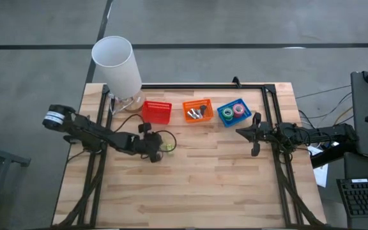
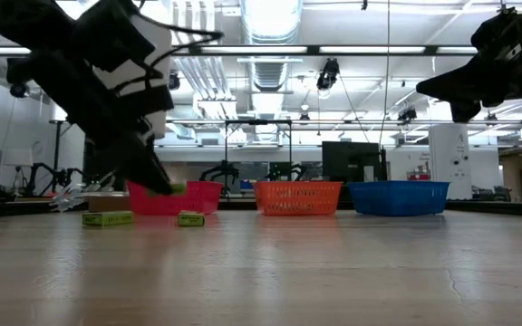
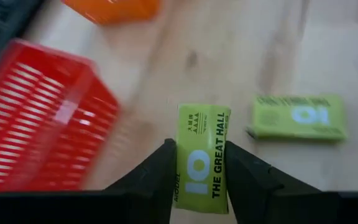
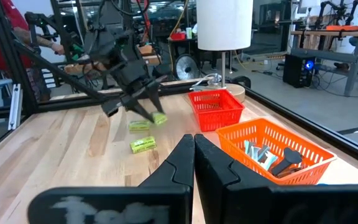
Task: Pick and place Stapler, Stapler remover, tape
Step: Put the middle green staple box into the red bin
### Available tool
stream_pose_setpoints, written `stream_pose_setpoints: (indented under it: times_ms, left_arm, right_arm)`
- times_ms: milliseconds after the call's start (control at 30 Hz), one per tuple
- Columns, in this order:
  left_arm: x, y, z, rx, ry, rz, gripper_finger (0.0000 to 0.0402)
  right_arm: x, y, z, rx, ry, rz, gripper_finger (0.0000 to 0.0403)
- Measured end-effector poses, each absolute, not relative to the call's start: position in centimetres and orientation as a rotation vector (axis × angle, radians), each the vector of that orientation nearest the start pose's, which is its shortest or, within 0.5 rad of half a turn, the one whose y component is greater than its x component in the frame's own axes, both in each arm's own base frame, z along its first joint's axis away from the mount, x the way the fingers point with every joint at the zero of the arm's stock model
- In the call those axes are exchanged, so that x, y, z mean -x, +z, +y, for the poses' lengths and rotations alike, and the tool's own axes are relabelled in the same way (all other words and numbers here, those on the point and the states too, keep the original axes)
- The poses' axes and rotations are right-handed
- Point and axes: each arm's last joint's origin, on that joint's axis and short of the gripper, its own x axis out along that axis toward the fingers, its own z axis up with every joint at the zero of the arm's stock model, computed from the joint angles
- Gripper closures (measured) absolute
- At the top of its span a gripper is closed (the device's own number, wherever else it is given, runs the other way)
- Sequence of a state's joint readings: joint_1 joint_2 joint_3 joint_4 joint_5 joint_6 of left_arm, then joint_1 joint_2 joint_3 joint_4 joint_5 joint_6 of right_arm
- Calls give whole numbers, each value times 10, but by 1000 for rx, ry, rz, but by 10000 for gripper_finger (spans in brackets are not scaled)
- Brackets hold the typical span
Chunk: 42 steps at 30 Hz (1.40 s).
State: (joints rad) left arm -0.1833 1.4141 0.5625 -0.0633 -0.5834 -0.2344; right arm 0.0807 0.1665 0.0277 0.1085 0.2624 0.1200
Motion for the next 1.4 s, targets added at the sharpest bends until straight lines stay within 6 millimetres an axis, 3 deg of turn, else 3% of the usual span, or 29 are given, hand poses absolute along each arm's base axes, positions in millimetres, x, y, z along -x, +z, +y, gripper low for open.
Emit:
stream_pose_setpoints:
  times_ms: [233,467,833,1400]
  left_arm:
    - [-233,174,-12,-175,649,671,290]
    - [-226,191,27,-56,789,607,277]
    - [-215,182,89,304,937,591,277]
    - [-218,169,94,363,944,629,258]
  right_arm:
    - [-107,170,1,-115,-184,19,394]
    - [-107,170,1,-115,-184,19,394]
    - [-107,170,1,-115,-184,19,394]
    - [-107,170,1,-114,-184,19,394]
